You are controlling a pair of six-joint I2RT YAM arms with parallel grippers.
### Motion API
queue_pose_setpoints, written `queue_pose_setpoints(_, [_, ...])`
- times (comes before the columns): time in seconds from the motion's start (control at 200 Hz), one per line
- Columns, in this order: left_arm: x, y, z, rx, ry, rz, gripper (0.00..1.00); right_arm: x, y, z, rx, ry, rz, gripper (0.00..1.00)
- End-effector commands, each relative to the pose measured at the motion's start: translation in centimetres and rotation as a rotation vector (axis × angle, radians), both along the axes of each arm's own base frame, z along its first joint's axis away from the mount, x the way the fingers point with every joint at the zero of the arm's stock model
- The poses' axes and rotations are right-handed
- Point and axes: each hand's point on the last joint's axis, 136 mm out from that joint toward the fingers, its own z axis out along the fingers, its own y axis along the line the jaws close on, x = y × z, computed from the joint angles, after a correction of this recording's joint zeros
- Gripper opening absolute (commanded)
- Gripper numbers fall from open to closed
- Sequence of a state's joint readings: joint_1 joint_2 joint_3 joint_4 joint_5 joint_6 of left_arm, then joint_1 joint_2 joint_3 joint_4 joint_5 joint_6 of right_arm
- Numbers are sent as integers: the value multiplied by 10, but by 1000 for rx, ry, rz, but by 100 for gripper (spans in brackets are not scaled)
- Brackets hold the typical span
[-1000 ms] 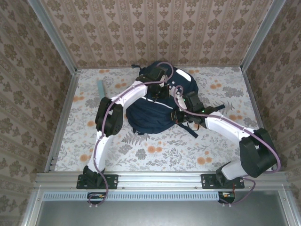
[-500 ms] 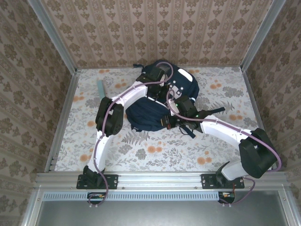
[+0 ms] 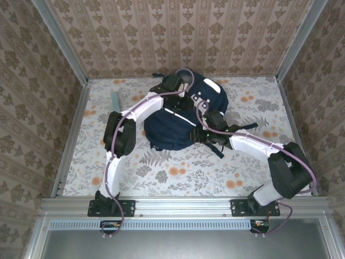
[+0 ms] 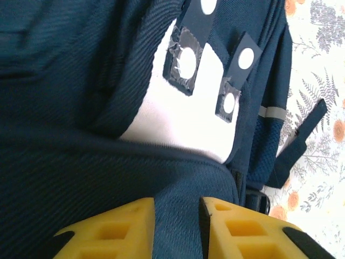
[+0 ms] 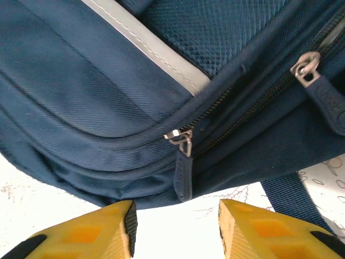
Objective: Pack the student bag
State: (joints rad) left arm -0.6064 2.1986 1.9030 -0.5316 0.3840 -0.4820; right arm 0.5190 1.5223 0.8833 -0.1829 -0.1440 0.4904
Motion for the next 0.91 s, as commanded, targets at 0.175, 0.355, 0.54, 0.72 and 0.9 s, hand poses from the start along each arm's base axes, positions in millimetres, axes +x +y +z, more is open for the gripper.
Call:
queue_pose_setpoints(0.175, [11,56,21,112,-99,75,28,16,14,-4,15,22,10,36])
queue_pose_setpoints(0.355, [23,63,-8,155,-64,98,25,23,16,-6,-2,15,16,34])
queue_pose_setpoints(0.54, [27,69,-44,217,0,123,25,25,18,-8,-17,25,36,26])
queue_pose_setpoints(0.72, [25,81,-69,269,70,178,24,13,23,-4,-26,32,85,6])
queue_pose_setpoints(0.9, [20,84,-85,272,126,220,21,-7,37,2,-63,21,165,0])
